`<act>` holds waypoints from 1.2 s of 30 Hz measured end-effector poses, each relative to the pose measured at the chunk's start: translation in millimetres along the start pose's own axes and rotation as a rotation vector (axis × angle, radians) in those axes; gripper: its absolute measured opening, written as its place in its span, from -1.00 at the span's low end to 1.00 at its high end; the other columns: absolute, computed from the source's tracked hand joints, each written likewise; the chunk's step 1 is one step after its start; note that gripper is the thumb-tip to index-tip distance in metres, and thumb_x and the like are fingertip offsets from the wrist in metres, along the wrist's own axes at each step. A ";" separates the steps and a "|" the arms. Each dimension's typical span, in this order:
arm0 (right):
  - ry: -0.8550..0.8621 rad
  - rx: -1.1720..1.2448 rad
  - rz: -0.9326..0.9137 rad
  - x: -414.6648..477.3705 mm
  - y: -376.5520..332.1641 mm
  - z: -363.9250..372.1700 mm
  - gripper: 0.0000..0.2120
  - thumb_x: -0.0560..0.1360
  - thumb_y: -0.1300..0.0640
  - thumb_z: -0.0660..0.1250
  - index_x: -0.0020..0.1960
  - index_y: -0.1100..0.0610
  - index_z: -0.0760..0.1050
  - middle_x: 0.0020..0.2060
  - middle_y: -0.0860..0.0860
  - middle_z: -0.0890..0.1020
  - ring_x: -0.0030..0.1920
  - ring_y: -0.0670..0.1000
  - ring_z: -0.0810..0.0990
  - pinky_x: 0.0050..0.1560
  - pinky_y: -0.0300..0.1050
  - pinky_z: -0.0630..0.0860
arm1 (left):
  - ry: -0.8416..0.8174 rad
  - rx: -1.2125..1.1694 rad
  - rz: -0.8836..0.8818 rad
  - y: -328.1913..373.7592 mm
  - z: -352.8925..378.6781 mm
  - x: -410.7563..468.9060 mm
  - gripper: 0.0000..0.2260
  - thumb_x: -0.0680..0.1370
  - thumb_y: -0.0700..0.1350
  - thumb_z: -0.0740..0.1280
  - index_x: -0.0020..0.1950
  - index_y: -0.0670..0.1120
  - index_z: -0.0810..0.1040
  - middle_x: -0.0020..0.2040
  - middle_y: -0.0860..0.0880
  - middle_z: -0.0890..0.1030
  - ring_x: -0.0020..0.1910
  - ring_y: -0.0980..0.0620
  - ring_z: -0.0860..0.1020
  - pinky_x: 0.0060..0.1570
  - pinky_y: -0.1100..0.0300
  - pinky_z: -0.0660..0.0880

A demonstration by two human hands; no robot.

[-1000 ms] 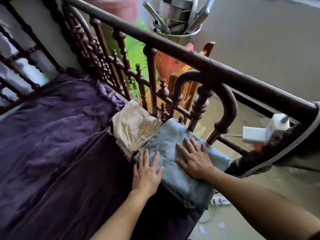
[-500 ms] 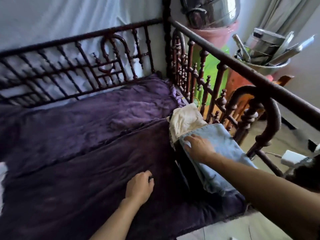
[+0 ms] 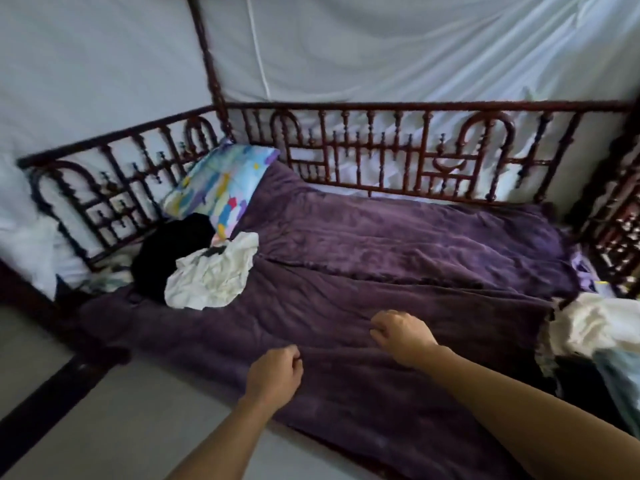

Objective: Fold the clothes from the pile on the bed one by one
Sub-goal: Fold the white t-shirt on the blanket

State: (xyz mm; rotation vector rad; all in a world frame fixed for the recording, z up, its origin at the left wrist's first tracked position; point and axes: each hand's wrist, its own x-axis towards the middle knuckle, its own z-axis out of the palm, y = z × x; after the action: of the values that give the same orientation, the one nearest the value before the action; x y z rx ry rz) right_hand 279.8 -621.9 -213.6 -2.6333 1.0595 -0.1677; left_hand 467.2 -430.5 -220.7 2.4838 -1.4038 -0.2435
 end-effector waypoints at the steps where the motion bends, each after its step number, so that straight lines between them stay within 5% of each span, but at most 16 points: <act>1: -0.022 0.002 -0.011 14.8 -23.5 10.9 -0.71 0.56 -0.10 0.20 0.21 -0.02 0.49 0.17 -0.01 0.59 0.15 0.11 0.56 0.07 -0.05 0.48 | -0.002 0.000 -0.028 -28.3 -9.4 -1.0 -0.82 0.56 0.02 0.23 0.07 0.03 0.56 -0.03 0.02 0.66 0.01 -0.01 0.61 -0.09 0.13 0.48; 13: -0.188 0.068 -0.173 145.2 -243.7 116.2 -0.74 0.51 -0.18 0.21 0.03 -0.02 0.47 0.02 -0.06 0.61 0.00 0.06 0.58 -0.14 -0.10 0.41 | -0.038 -0.092 -0.297 -284.9 -103.3 13.4 -0.85 0.58 -0.06 0.23 0.07 -0.06 0.54 -0.03 -0.07 0.64 0.00 -0.06 0.60 0.00 0.10 0.49; 19: -0.259 0.053 -0.167 218.8 -277.3 154.0 -0.77 0.50 -0.14 0.18 0.02 -0.04 0.48 0.00 -0.06 0.62 -0.04 0.04 0.60 -0.19 -0.14 0.41 | -0.139 -0.053 -0.302 -339.6 -102.6 52.3 -0.89 0.59 -0.05 0.20 -0.14 0.02 0.35 -0.02 -0.12 0.60 0.00 -0.07 0.57 -0.12 0.17 0.38; 23: -0.320 0.072 -0.131 284.2 -287.9 193.0 -0.73 0.52 -0.15 0.21 0.11 -0.05 0.51 0.07 -0.10 0.60 0.06 0.02 0.59 -0.04 -0.10 0.50 | -0.168 -0.017 -0.300 -385.1 -102.5 104.2 -0.88 0.59 -0.08 0.17 -0.14 0.02 0.32 -0.14 -0.07 0.53 -0.09 -0.04 0.51 -0.15 0.15 0.33; 28: -0.452 0.078 -0.058 360.6 -302.3 250.9 -0.74 0.53 -0.15 0.19 0.07 -0.02 0.51 0.10 -0.10 0.59 0.08 0.02 0.58 -0.01 -0.09 0.49 | -0.270 0.020 -0.330 -447.5 -99.6 174.1 -0.70 0.61 -0.05 0.15 -0.31 0.07 0.18 -0.24 0.00 0.41 -0.10 -0.04 0.52 -0.15 0.13 0.35; 33: -0.570 0.102 0.019 413.7 -334.0 287.8 -0.85 0.53 -0.06 0.18 -0.07 -0.02 0.45 0.08 -0.03 0.61 0.09 0.08 0.58 -0.05 -0.07 0.47 | -0.311 -0.042 -0.366 -499.1 -94.8 230.6 -0.88 0.59 -0.04 0.22 0.01 -0.04 0.51 -0.09 -0.02 0.59 -0.04 -0.02 0.56 -0.04 0.14 0.45; 36: -0.607 0.117 0.048 437.3 -351.5 302.4 -0.74 0.54 -0.10 0.20 0.13 -0.02 0.51 0.15 -0.04 0.59 0.16 0.06 0.56 0.06 -0.03 0.49 | -0.372 -0.034 -0.347 -522.7 -84.4 258.7 -0.84 0.56 -0.02 0.23 0.07 -0.01 0.53 -0.02 0.01 0.64 0.02 -0.01 0.58 -0.01 0.16 0.45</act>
State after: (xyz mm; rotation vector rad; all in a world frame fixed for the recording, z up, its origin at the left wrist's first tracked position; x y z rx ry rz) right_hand 892.0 -614.8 -391.0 -2.3091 0.8594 0.5304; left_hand 1047.7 -382.9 -310.5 2.7398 -1.0581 -0.8302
